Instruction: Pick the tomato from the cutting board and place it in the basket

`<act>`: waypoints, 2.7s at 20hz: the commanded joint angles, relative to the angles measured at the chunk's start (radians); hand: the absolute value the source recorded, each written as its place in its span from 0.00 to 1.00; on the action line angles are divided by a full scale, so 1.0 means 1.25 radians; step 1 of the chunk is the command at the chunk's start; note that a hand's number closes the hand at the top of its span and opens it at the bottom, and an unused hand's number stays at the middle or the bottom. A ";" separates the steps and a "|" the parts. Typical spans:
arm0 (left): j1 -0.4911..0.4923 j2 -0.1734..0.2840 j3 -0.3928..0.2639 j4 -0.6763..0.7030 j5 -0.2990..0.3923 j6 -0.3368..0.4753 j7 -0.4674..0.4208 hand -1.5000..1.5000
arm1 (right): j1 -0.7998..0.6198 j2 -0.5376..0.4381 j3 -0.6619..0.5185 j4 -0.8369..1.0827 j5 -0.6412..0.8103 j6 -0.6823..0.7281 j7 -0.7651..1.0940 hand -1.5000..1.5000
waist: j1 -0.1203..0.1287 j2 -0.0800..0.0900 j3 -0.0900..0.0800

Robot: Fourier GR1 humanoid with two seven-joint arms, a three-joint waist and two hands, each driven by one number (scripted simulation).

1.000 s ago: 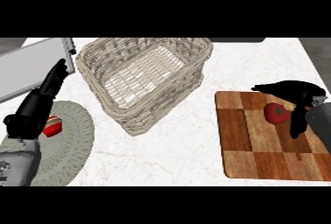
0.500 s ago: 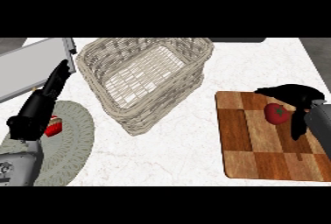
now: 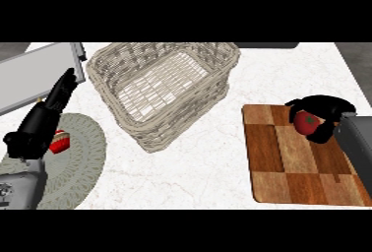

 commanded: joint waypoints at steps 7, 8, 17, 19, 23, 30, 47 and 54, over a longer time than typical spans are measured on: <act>-0.015 0.002 0.025 0.015 0.006 -0.020 0.007 0.50 | 0.036 0.000 0.020 0.076 0.079 -0.151 -0.128 1.00 | -0.001 0.004 0.003; 0.002 0.017 0.037 0.022 0.015 -0.040 -0.029 0.50 | -0.044 0.052 0.006 0.146 0.091 -0.167 -0.080 1.00 | 0.008 0.007 0.004; 0.033 0.009 0.057 -0.006 -0.004 0.012 0.023 0.50 | 0.106 0.126 -0.212 0.028 0.010 -0.314 0.486 1.00 | -0.091 -0.039 -0.003; 0.034 0.011 0.058 0.009 -0.011 0.015 0.015 0.50 | 0.101 0.181 -0.218 -0.025 0.021 -0.374 0.592 1.00 | -0.091 -0.033 -0.004; 0.049 0.006 0.056 0.003 -0.013 0.018 0.008 0.50 | 0.104 0.241 -0.216 -0.174 0.058 -0.493 0.737 1.00 | -0.091 -0.039 -0.004; 0.045 0.008 0.045 -0.006 -0.018 0.010 0.005 0.50 | 0.020 0.389 -0.185 -0.493 0.086 -0.677 0.851 1.00 | -0.075 -0.039 0.000; 0.005 -0.004 0.003 -0.005 -0.015 -0.030 -0.004 0.50 | -0.477 0.422 -0.018 -0.636 0.031 -0.341 1.328 1.00 | 0.017 0.001 0.001; -0.049 -0.012 0.005 0.014 -0.011 -0.027 0.017 0.50 | -0.617 0.422 -0.047 -0.398 -0.020 -0.460 1.347 1.00 | 0.032 0.006 0.001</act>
